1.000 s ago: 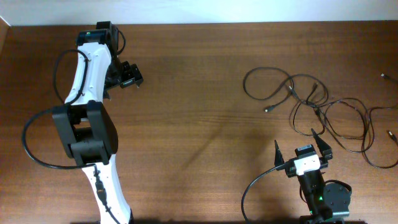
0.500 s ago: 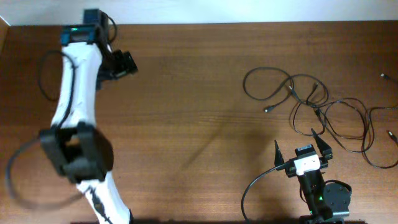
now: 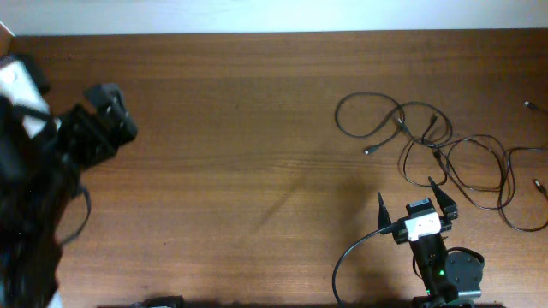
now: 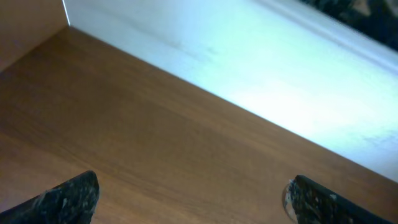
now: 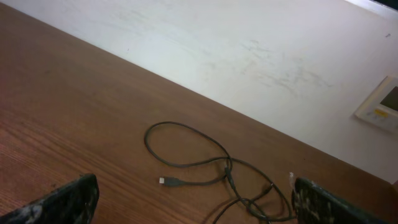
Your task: Untangle cables
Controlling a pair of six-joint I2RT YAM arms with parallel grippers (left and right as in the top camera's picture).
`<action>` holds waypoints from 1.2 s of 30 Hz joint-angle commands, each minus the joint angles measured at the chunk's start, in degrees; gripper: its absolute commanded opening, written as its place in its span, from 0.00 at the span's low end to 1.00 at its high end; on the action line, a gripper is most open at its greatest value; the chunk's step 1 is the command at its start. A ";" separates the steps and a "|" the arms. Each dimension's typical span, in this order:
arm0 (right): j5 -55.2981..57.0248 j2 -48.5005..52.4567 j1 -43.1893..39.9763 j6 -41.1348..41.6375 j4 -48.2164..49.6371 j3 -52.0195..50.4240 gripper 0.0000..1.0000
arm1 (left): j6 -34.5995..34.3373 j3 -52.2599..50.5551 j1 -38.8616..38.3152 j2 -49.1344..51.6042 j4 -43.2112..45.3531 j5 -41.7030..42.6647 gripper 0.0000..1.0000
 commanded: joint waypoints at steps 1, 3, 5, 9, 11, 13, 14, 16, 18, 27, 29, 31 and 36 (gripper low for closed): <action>0.11 -0.48 -0.22 0.52 -0.28 -0.28 0.98 | -0.55 0.20 0.09 -1.20 -3.17 -0.44 0.99; 0.11 -0.48 -0.22 0.52 -0.28 -0.28 0.98 | -0.55 0.20 0.09 -1.42 -7.32 -0.44 0.99; 0.11 -0.48 -0.22 0.52 -0.28 -0.28 0.98 | -0.55 -0.22 0.09 -2.27 -12.15 -0.48 0.99; 0.11 -0.48 -0.22 0.52 -0.28 -0.28 0.98 | -0.57 -5.86 0.09 -5.35 -19.28 -0.46 0.99; 0.11 -0.48 -0.22 0.52 -0.28 -0.28 0.98 | -0.55 -11.50 0.09 -7.41 -19.10 -0.46 0.99; 0.11 -0.48 -0.22 0.52 -0.28 -0.28 0.98 | -0.55 -18.25 0.09 -9.44 -19.06 -0.44 0.99; 0.11 -0.48 -0.22 0.52 -0.28 -0.28 0.98 | -0.55 -19.54 0.09 -9.81 -19.08 -0.42 0.99; 0.11 -0.48 -0.22 0.52 -0.28 -0.28 0.99 | -0.57 -26.69 0.09 -12.04 -19.06 -0.42 0.99; 0.11 -0.48 -0.22 0.52 -0.28 -0.28 0.99 | -0.57 -34.53 0.09 -14.19 -19.06 -0.42 0.99; 0.11 -0.48 -0.22 0.52 -0.28 -0.28 0.98 | -0.79 -63.73 0.09 -22.77 -4.22 1.77 0.99; 0.11 -0.48 -0.22 0.52 -0.28 -0.28 0.98 | -0.79 -65.61 0.09 -23.58 4.17 3.28 0.99; 0.11 -0.48 -0.22 0.52 -0.28 -0.28 0.98 | -0.74 -68.72 0.09 -24.83 16.48 3.06 0.99; 0.11 -0.48 -0.22 0.52 -0.28 -0.28 0.98 | -0.74 -82.82 0.09 -29.42 41.92 3.10 0.99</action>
